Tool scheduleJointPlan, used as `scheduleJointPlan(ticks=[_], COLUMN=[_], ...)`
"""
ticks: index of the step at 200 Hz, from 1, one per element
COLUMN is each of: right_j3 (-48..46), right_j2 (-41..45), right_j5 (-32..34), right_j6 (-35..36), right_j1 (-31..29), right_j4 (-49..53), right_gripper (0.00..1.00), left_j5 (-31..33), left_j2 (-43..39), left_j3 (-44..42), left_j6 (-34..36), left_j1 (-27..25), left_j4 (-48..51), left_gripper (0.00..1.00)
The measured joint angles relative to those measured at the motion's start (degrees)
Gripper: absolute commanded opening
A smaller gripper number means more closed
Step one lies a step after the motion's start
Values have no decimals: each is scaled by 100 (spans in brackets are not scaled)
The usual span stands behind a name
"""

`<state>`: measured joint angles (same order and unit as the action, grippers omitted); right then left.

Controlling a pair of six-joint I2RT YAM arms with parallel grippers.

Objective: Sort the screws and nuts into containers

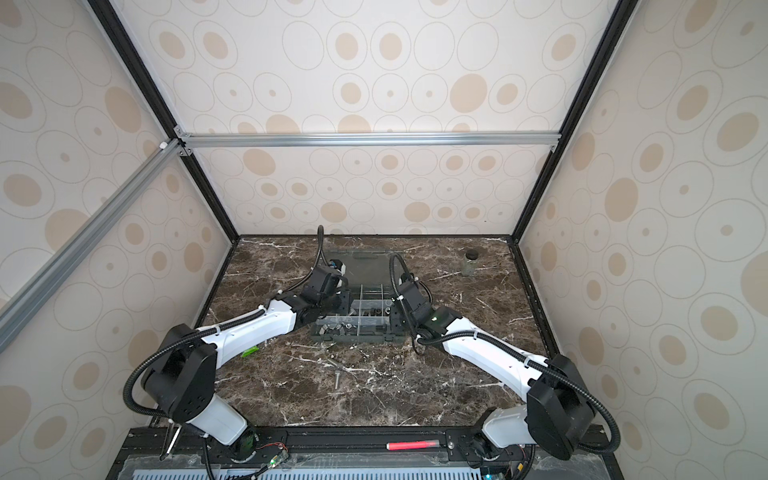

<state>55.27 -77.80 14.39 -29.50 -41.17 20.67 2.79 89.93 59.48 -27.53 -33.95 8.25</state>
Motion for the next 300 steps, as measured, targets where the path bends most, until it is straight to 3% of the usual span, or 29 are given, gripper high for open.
scheduleJointPlan(ticks=[113, 168, 247, 300], right_j3=[0, 22, 719, 1591], right_j2=[-402, -831, -1897, -2723], right_j5=[-772, -944, -1121, -1394], right_j6=[-74, -138, 15, 461], right_j1=[-39, -603, -1316, -1484], right_j4=[107, 133, 374, 603], right_gripper=[42, 41, 42, 42], left_j5=[186, 313, 573, 966], left_j2=[-2079, -3101, -3845, -4964], left_j3=[-1491, -2175, -2553, -3241], left_j6=[-671, -986, -1274, -1617], left_j1=[175, 238, 280, 313], left_j4=[-737, -977, -859, -444], left_gripper=[49, 54, 57, 61])
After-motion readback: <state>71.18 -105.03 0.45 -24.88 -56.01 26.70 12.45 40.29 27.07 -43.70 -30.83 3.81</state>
